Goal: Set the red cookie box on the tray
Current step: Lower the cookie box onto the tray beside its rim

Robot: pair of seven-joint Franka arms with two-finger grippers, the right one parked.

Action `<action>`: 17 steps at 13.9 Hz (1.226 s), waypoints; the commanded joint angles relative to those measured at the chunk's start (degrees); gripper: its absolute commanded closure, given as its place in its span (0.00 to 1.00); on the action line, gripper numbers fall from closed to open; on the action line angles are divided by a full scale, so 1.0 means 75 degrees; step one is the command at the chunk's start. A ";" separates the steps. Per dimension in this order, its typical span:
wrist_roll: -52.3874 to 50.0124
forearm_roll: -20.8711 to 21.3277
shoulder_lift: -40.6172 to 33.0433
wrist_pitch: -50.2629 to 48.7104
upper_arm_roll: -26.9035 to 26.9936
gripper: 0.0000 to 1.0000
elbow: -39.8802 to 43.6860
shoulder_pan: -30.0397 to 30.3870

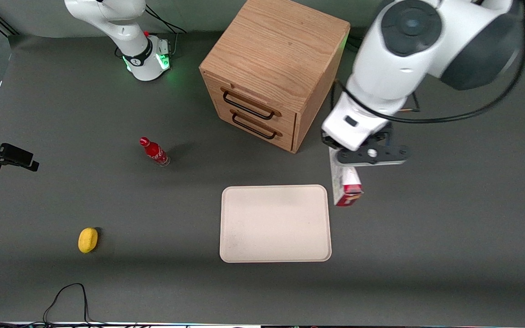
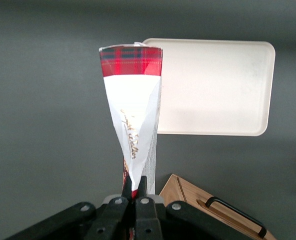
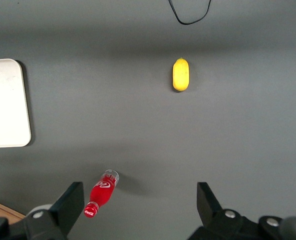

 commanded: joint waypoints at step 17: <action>0.0939 0.0169 0.3311 0.2822 0.0508 1.00 0.0269 0.0046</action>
